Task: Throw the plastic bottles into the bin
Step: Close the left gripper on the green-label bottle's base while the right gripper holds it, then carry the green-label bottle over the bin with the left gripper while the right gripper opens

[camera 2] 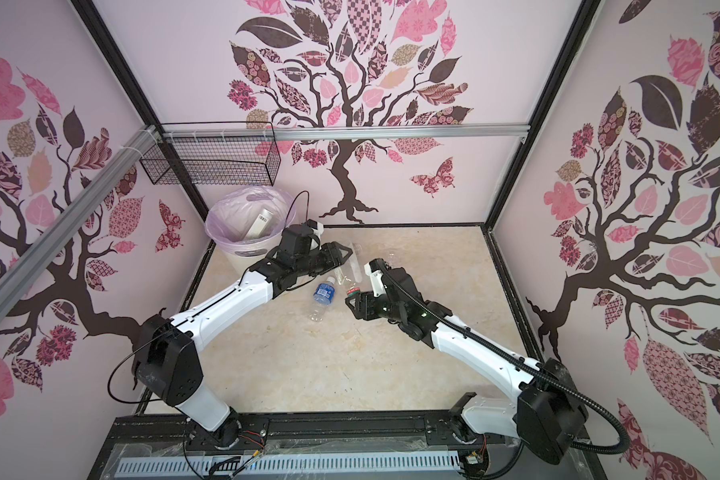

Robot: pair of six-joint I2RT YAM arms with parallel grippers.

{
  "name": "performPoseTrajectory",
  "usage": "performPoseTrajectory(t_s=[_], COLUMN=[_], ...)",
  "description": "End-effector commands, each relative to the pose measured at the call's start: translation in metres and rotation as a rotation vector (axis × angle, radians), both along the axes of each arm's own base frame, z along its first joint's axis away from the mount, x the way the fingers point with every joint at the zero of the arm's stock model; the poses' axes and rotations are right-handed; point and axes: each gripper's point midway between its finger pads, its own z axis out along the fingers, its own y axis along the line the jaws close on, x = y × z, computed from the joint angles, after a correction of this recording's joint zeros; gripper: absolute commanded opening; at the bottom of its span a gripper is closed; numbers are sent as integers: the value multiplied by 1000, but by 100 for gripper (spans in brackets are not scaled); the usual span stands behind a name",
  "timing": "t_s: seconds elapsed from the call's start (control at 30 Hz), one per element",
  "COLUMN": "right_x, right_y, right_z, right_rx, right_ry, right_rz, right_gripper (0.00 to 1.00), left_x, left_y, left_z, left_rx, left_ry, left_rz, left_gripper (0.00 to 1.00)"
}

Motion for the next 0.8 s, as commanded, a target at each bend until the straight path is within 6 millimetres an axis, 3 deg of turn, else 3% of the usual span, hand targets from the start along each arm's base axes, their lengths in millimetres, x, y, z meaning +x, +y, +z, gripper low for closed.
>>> performPoseTrajectory(t_s=[0.0,0.2,0.5,0.77], right_x=[-2,0,1,4], right_y=[-4,-18,-32,-38], right_z=[28,39,63,82], right_rx=[24,0,-25,-31], right_ry=[-67,-127,-196,-245], right_rz=[-7,-57,-107,-135], right_gripper=[77,100,99,100], left_x=[-5,-5,-3,-7], left_y=[6,12,20,33], left_z=[15,25,71,127], left_rx=[11,47,99,114], left_ry=[-40,-67,-152,-264], left_rz=[0,6,-4,6], left_gripper=[57,57,57,57])
